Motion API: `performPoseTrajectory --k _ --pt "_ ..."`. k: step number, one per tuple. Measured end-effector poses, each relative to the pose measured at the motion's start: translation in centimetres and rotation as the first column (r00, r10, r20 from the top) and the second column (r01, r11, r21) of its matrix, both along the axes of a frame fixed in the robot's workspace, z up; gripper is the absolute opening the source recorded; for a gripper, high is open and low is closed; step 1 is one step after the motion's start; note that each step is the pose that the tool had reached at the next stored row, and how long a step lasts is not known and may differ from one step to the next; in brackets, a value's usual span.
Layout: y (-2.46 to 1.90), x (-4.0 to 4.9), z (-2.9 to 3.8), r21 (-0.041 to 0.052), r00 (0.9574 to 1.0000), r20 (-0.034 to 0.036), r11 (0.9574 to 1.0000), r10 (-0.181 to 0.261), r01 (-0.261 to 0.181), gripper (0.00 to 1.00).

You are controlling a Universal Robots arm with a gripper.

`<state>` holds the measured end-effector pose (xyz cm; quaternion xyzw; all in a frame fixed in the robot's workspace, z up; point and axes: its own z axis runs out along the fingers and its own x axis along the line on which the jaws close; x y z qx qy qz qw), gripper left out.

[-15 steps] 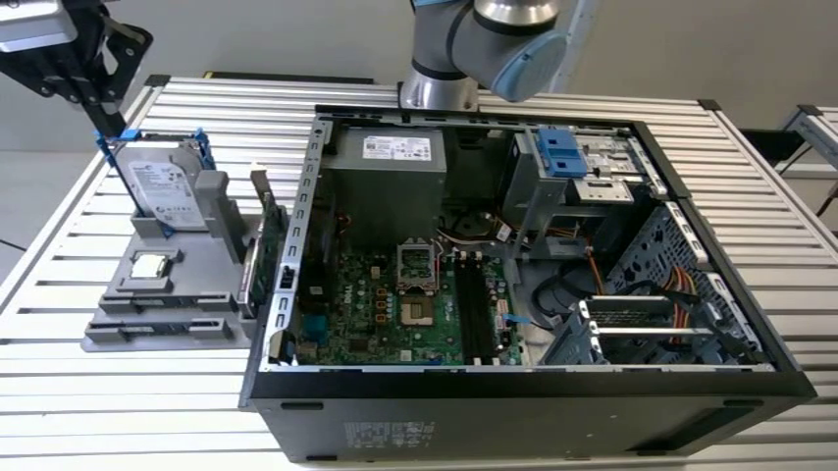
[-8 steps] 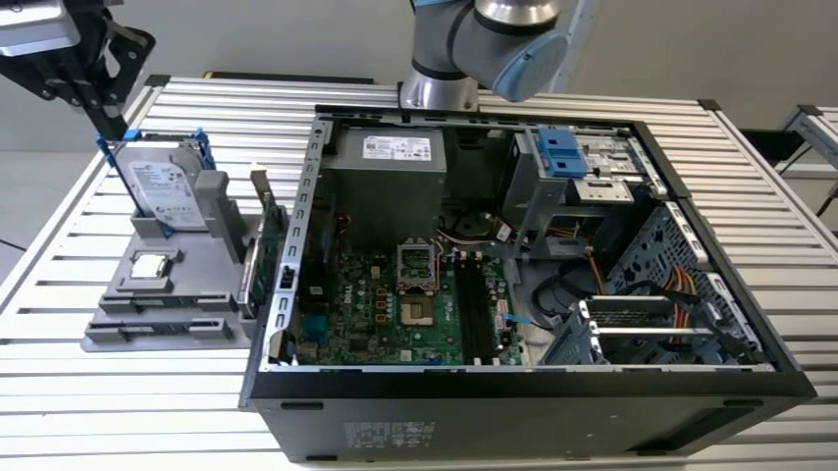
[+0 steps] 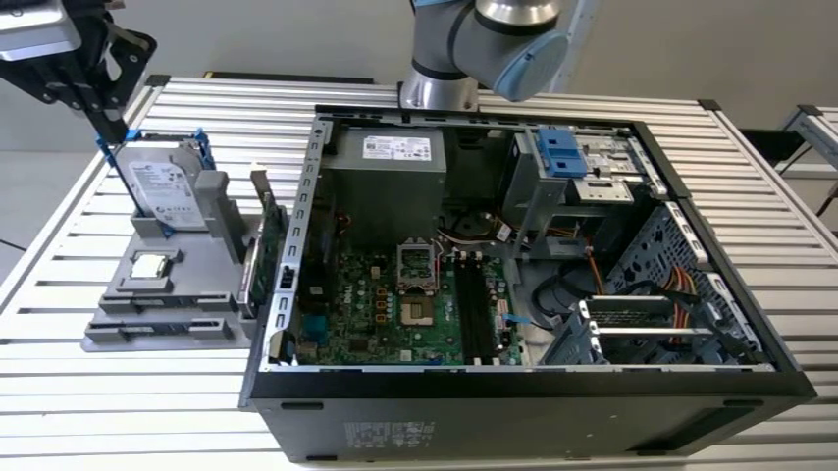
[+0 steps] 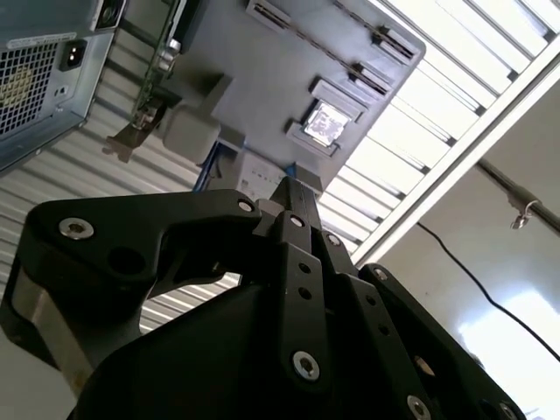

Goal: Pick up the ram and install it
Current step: 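Reach for the ram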

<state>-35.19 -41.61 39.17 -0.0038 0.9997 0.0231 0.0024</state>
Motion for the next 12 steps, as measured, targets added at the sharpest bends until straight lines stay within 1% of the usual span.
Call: performPoseTrajectory --k 12 --pt "-0.51 0.44 0.00 0.0000 1.0000 0.0000 1.0000 0.000 0.000 0.00"
